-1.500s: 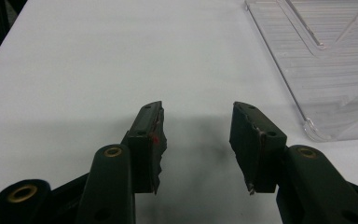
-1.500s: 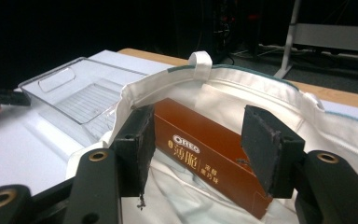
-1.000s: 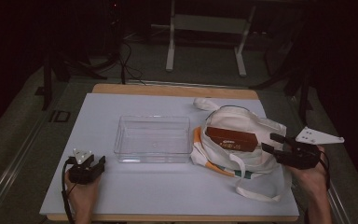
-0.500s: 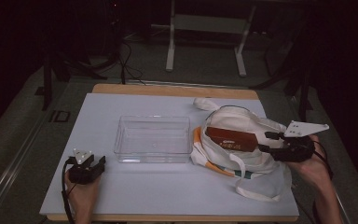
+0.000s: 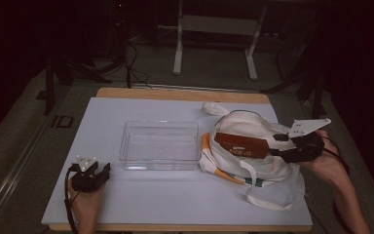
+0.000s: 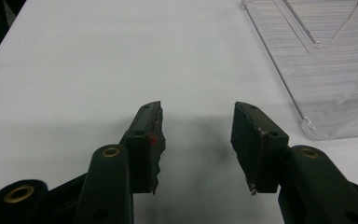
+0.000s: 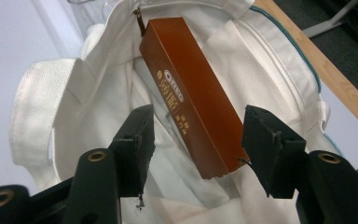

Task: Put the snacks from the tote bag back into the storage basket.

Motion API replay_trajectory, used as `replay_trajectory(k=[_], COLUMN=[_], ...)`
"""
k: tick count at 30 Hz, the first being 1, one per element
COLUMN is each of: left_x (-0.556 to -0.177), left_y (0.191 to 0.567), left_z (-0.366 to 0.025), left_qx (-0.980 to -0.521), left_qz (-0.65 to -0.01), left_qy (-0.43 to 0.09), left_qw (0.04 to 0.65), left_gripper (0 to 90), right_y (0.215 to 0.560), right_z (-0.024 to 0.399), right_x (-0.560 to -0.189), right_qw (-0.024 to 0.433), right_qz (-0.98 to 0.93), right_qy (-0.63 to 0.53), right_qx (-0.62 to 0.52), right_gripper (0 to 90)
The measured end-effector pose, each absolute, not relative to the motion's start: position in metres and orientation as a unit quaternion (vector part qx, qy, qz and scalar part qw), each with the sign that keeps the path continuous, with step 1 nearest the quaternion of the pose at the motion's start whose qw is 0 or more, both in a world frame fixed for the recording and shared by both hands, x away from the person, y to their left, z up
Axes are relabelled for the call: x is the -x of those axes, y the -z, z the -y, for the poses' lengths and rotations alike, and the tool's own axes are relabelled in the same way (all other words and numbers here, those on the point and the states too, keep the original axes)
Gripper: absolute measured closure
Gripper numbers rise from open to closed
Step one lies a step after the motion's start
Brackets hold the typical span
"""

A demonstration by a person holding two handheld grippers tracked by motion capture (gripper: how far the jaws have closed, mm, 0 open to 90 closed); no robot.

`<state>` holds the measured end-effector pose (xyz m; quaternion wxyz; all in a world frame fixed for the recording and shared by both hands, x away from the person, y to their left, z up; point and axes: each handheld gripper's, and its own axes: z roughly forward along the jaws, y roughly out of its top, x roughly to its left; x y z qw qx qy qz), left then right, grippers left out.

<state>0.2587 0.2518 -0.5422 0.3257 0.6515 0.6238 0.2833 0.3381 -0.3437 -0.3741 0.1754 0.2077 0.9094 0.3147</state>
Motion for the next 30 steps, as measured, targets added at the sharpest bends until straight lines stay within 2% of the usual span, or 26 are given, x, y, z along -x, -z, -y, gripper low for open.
replay_trajectory(k=[16,20,30], left_x=[-0.259,-0.259,-0.259], left_y=[0.542,0.542,0.542], left_z=[-0.252,-0.252,-0.252], left_qx=[-0.652,-0.653,-0.653], left_qz=[-0.624,-0.623,-0.623], left_qy=[-0.283,-0.282,-0.281], left_qw=[0.326,0.326,0.325], left_gripper=[53.5,53.3,53.2], right_y=[0.378,0.379,0.380], right_z=[0.339,0.340,0.340], right_x=[-0.367,-0.372,-0.383], right_qw=[0.151,0.140,0.128], right_qz=[-0.939,-0.941,-0.950], right_qy=[-0.247,-0.241,-0.214], right_qx=[-0.187,-0.190,-0.189], right_gripper=[44.0,40.1,38.7])
